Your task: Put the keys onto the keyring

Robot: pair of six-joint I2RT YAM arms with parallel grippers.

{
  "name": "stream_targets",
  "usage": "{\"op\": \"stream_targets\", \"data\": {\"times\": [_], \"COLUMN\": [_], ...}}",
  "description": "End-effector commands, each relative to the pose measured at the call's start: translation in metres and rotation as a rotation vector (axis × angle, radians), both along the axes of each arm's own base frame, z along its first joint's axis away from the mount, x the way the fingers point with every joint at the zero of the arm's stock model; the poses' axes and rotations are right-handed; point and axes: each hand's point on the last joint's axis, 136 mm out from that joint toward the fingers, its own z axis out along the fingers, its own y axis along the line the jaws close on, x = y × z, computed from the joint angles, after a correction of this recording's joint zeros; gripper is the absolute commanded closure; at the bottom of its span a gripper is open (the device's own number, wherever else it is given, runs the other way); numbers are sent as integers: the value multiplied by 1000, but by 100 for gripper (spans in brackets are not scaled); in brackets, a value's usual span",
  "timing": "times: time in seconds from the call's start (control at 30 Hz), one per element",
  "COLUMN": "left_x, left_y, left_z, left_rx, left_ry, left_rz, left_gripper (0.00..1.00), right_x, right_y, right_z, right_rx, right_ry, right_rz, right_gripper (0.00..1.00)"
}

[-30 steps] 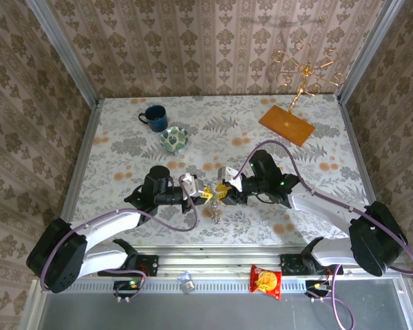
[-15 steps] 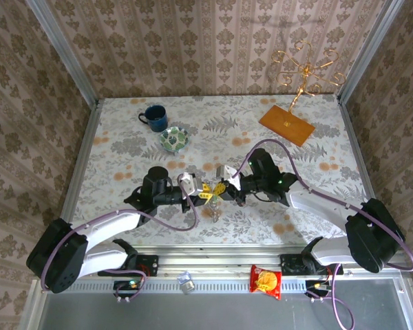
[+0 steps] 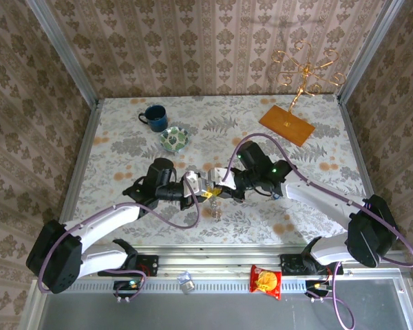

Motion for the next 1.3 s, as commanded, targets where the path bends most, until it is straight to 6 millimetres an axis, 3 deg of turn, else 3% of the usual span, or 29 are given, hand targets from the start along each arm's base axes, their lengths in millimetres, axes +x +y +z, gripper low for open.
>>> {"op": "stream_targets", "data": {"times": [0.0,0.03,0.1,0.37,0.53,0.83,1.1,1.27], "left_x": [3,3,3,3,3,5,6,4], "left_y": [-1,-2,-2,-1,0,-1,-2,-4], "left_z": [10,10,10,7,4,6,6,5], "left_rx": [-13,-24,-46,-98,-97,-107,-134,-136], "left_ry": [-41,-39,-42,-27,-24,-31,-30,-25], "left_rz": [-12,-8,-1,27,32,39,47,34], "left_gripper": [100,100,100,100,100,100,100,100], "right_x": [-10,-7,-1,5,7,0,8,5], "right_y": [6,5,1,-8,-9,-8,-15,-10], "right_z": [11,12,12,-2,-7,-9,-32,-26], "right_rx": [45,69,108,140,131,131,72,102], "right_ry": [26,30,50,109,129,163,188,205], "right_rz": [28,3,-50,-153,-179,-158,-210,-183], "right_gripper": [85,76,69,66,73,99,100,100]}}
